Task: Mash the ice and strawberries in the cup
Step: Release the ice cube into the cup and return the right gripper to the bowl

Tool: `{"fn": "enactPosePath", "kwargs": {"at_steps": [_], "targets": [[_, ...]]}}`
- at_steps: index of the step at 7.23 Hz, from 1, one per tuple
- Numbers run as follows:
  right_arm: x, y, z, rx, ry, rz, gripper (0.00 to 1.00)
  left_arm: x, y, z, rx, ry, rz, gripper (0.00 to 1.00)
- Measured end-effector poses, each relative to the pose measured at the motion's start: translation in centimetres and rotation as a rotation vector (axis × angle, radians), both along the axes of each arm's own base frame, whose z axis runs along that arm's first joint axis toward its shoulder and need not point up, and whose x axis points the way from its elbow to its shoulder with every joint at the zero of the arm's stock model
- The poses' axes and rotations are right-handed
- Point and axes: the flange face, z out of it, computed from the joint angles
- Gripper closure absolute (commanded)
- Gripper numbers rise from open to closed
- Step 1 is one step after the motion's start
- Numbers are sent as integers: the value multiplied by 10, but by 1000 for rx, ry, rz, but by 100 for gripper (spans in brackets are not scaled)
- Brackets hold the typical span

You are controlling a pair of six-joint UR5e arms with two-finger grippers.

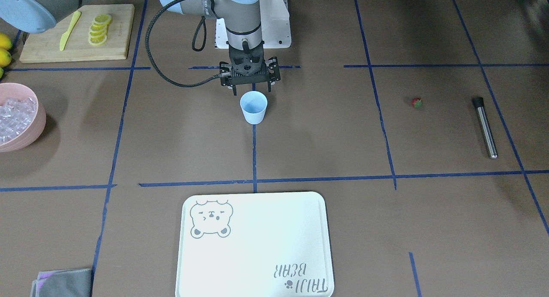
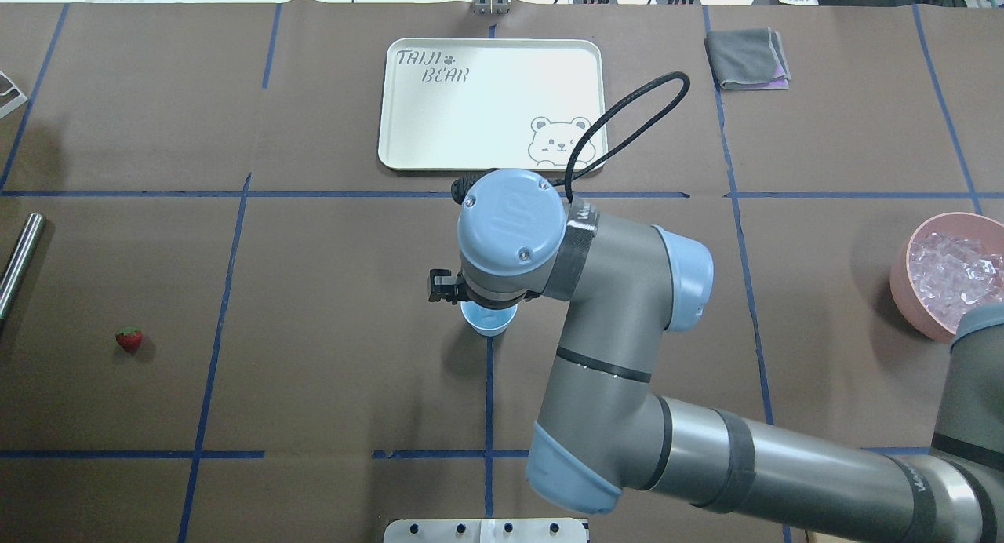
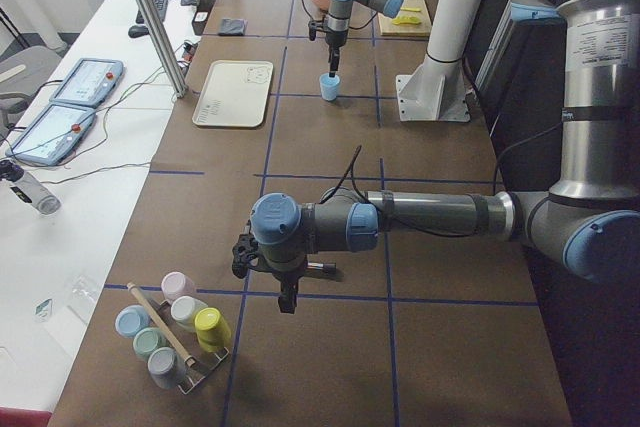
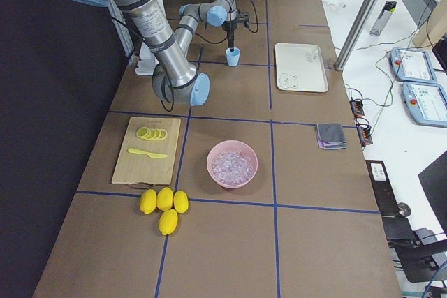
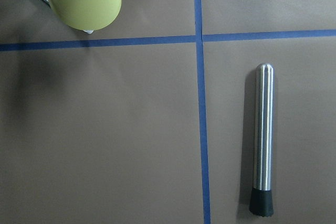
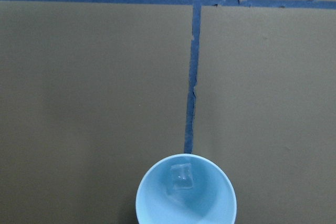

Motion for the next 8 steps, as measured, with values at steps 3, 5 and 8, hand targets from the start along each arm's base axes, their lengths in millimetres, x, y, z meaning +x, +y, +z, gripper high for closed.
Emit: {"fn": "enactPosePath", "kwargs": {"at_steps": [3, 5, 8], "targets": [[122, -57, 38, 52, -30, -54, 2, 1, 2, 3, -7, 1, 1, 0], [221, -78, 104, 102, -6, -117, 2, 1, 3, 4, -8, 0, 2, 0], [344, -99, 200, 132, 31, -206, 1, 0, 3, 5, -10, -1, 2, 0]]}}
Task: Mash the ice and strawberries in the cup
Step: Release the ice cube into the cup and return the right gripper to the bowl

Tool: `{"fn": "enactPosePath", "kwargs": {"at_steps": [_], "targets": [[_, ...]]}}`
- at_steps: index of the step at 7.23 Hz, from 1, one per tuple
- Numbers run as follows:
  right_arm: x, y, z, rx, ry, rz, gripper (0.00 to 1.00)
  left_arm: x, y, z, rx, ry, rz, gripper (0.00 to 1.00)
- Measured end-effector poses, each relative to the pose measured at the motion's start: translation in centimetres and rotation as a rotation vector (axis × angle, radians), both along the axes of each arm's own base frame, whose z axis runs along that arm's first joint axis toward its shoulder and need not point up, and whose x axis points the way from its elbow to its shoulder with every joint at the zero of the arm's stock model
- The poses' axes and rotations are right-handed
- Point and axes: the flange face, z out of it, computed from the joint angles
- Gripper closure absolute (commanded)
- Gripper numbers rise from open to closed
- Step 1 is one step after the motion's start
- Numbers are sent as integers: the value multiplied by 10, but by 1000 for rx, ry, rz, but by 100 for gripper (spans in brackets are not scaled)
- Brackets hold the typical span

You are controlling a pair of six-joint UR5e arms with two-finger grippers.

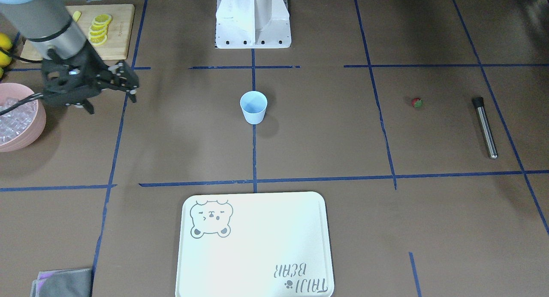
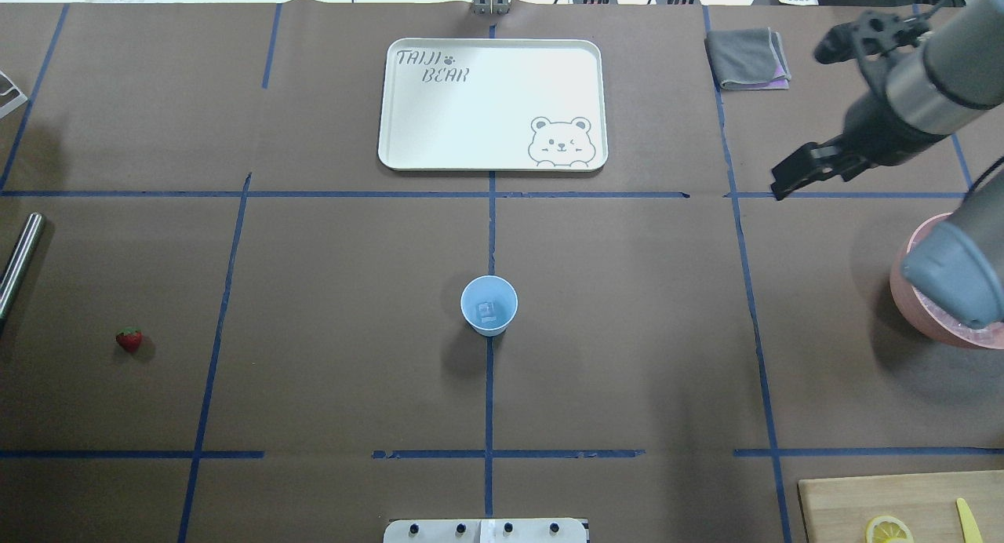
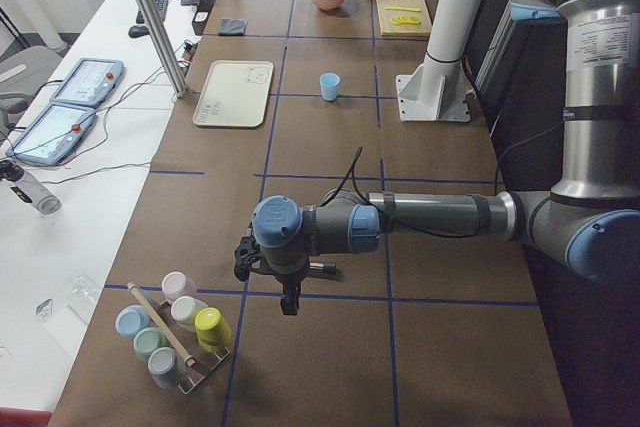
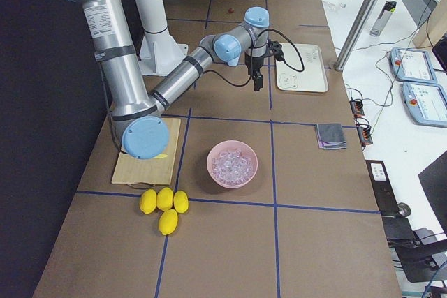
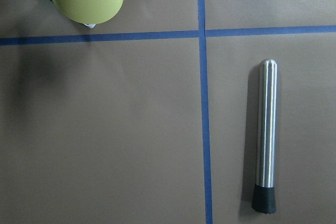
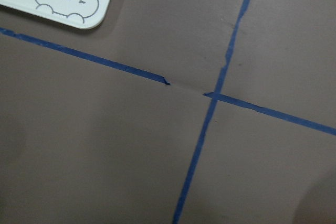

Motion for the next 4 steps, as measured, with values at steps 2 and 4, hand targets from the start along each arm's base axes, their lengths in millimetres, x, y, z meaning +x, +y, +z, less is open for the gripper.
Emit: {"fn": "enactPosePath", "kwargs": {"at_steps": [2, 4], "targets": [[26, -10, 23, -24, 14, 20, 1, 0, 0, 0, -4, 0, -3, 0], [48, -9, 58, -57, 44, 26, 1, 0, 2, 3, -12, -1, -5, 0]]}}
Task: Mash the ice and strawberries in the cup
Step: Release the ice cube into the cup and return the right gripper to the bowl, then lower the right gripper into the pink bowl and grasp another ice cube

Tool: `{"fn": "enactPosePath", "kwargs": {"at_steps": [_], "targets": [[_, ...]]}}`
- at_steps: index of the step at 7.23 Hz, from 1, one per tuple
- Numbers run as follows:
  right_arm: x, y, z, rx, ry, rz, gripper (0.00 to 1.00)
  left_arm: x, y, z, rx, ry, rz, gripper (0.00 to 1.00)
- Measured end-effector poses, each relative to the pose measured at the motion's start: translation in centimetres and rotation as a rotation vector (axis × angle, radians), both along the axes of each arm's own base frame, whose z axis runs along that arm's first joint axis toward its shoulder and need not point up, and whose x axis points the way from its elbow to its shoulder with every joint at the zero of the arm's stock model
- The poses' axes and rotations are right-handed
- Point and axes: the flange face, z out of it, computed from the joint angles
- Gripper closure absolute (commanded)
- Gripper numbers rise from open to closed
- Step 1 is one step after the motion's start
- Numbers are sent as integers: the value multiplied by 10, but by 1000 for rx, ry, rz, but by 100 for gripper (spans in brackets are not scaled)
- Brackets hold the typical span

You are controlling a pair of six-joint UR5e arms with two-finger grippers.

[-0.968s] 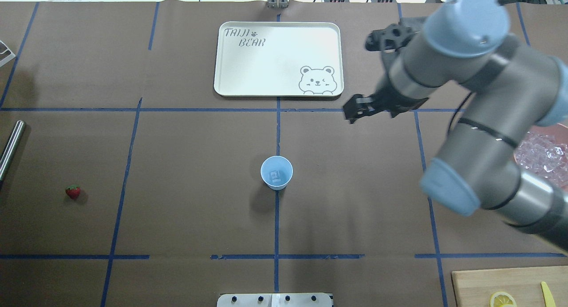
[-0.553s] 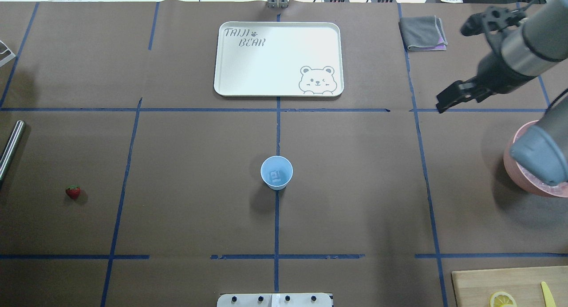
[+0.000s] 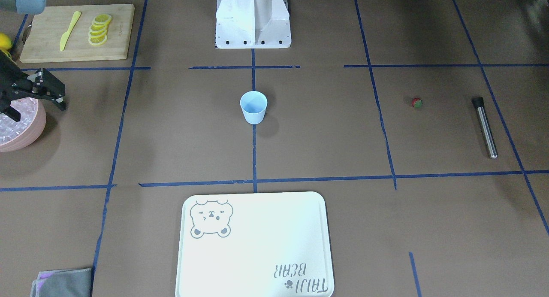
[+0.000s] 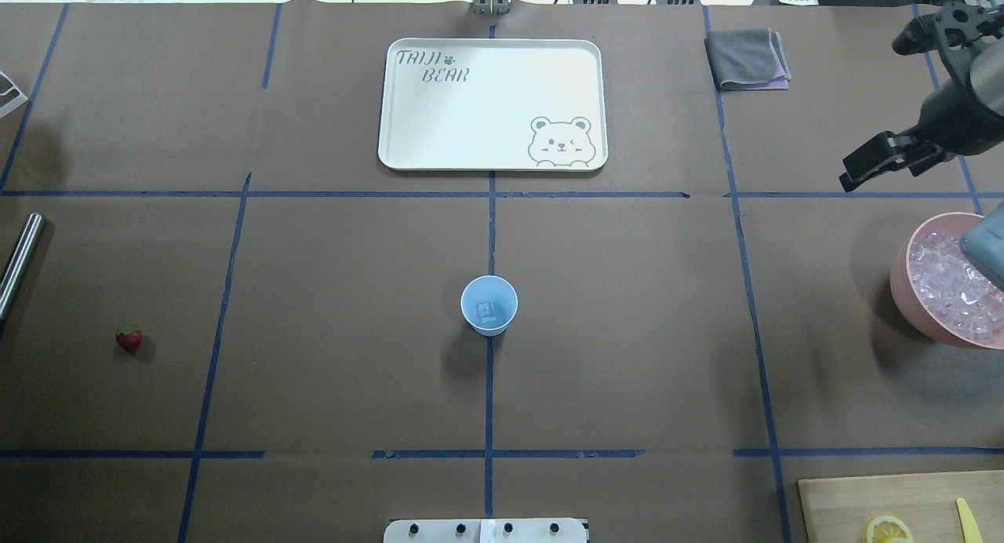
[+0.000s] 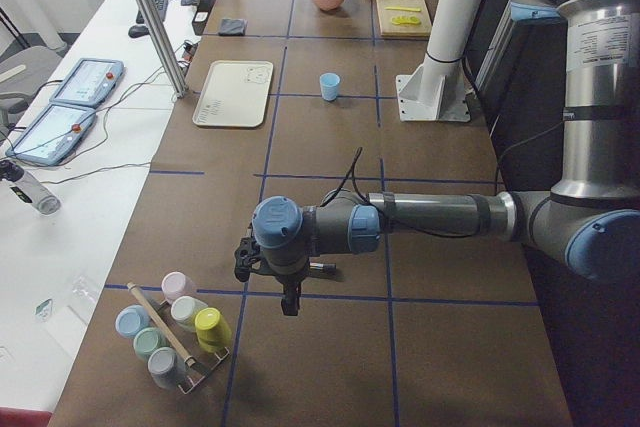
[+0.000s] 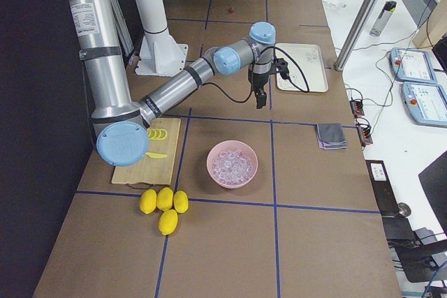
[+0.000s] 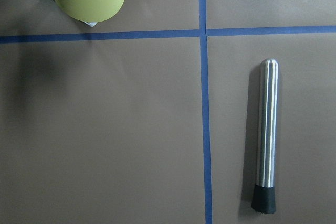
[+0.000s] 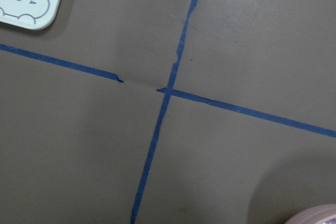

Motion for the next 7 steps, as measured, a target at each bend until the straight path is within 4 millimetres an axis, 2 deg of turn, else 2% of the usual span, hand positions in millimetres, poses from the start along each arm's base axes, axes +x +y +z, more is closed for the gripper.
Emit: {"fn": "enactPosePath", "kwargs": {"at_steps": [2, 3, 6, 7], "targets": [[28, 9, 49, -21, -1, -45, 1, 0, 7, 9, -20, 0, 1, 0], [35, 17, 73, -19, -12, -52, 1, 0, 9, 15, -30, 0, 2, 0], [40, 26, 136, -44, -26, -14, 2, 0, 14, 24, -46, 1, 4, 0], [44, 36, 154, -42, -28, -8, 3, 1, 14, 24, -46, 2, 5, 0]]}}
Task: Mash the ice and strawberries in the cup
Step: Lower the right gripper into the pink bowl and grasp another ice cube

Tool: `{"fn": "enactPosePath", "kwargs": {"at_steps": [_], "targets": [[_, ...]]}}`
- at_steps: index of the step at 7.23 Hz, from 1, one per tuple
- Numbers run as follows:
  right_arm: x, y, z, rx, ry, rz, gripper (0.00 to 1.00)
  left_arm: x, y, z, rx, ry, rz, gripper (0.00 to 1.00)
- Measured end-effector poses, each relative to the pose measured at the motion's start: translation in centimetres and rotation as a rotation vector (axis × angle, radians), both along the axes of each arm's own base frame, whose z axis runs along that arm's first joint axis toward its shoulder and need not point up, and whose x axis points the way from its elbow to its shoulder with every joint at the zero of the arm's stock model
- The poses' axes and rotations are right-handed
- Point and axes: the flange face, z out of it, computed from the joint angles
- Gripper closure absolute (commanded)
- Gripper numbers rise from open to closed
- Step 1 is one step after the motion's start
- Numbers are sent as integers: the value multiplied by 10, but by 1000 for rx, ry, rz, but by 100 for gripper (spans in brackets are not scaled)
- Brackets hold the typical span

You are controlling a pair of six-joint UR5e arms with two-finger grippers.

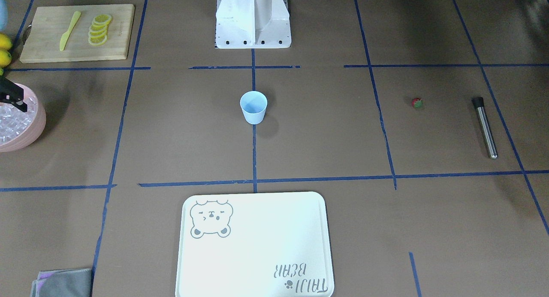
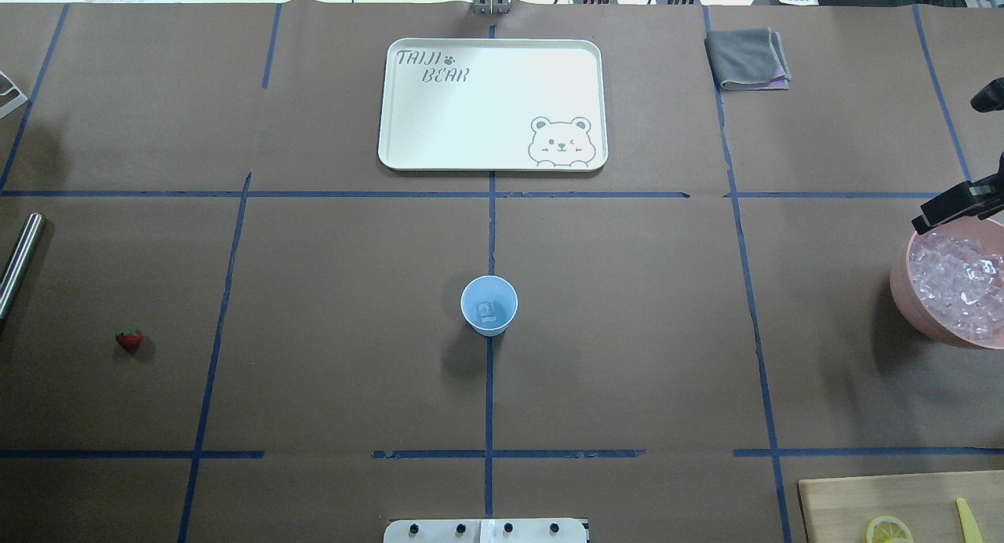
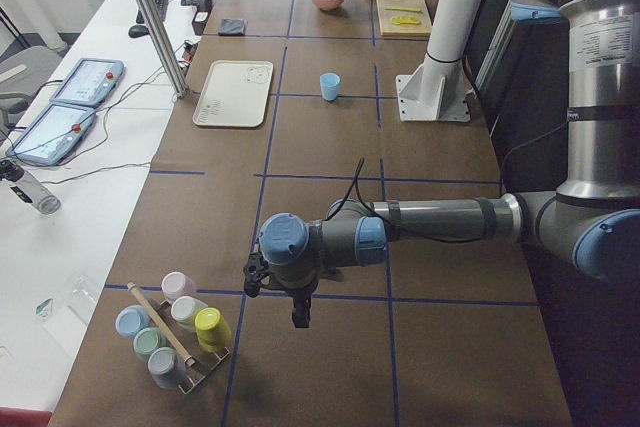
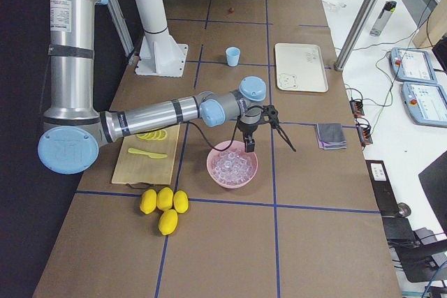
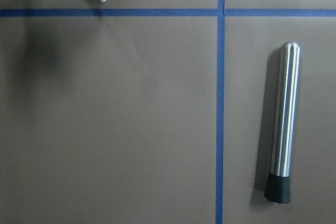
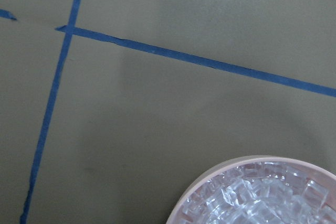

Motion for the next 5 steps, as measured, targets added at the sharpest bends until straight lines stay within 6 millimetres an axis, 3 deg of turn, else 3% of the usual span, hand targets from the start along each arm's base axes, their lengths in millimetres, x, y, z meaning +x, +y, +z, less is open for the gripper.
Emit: {"fn": "enactPosePath", "kwargs": {"at_steps": [2, 5], "targets": [[5, 13, 26, -4, 1, 1, 8, 0, 0, -1, 4, 1, 0, 0], [6, 14, 69, 15, -7, 4, 11, 0, 0, -3, 8, 2, 0, 0]]}}
